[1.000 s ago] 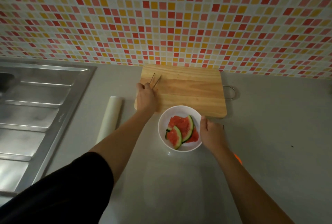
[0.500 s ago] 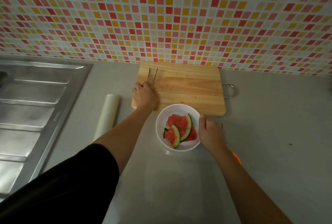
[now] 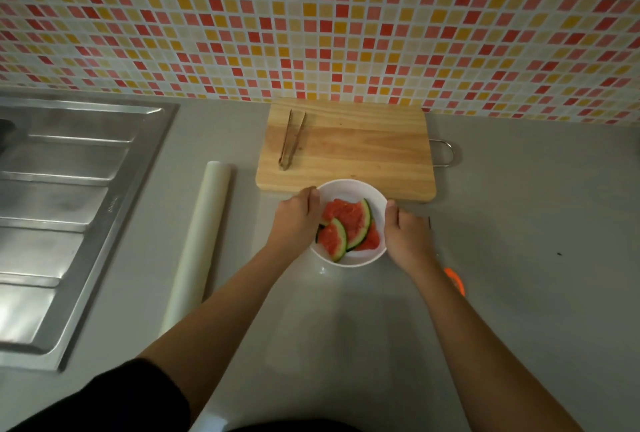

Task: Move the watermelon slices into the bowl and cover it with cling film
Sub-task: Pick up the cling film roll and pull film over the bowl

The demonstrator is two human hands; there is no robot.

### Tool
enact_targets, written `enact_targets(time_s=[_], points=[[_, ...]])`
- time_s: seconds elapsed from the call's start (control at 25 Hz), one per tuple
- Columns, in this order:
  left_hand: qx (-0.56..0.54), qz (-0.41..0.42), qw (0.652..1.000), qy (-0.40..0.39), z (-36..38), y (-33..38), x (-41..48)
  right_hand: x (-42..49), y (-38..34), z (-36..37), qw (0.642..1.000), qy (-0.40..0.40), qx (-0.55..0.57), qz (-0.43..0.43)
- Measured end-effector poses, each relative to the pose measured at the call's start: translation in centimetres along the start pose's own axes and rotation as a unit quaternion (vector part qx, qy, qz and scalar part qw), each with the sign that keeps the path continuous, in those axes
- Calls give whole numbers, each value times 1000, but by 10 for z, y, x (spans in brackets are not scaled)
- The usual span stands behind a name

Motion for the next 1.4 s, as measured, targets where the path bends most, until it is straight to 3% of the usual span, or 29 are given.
enact_targets(time_s=[0.2,0.64,0.84,1.0,1.12,1.2,1.4], points=[[-35,-89,995,17,-4,-14,-35,-30,1,3,1000,0,9,-7],[-23,-79,996,39,-21,-11,-60,-44,-2,2,997,-54,4,-48],[-20,-41,986,163,-88,-22,-78,-55,-46,-25,981,91,17,-171],[14,-70,979,193,-134,-66,-88,-61,-109,-8,970,21,66,-235],[51,-144,981,123,-143,-101,-82,-61,-159,25,964,-52,63,-253],[53,-184,979,73,-138,-112,-79,-59,-184,48,965,-91,48,-242],[44,-175,983,38,-135,-121,-71,-45,-214,97,970,-177,-11,-166]])
Point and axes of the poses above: each hand's wrist, its own x-axis towards the middle knuckle, its own z-axis out of the palm, y = z × x, the point moved 4 cm from there along x, towards the middle knuckle, and after that the axes turned 8 degrees about -x, right-handed, at the moved point
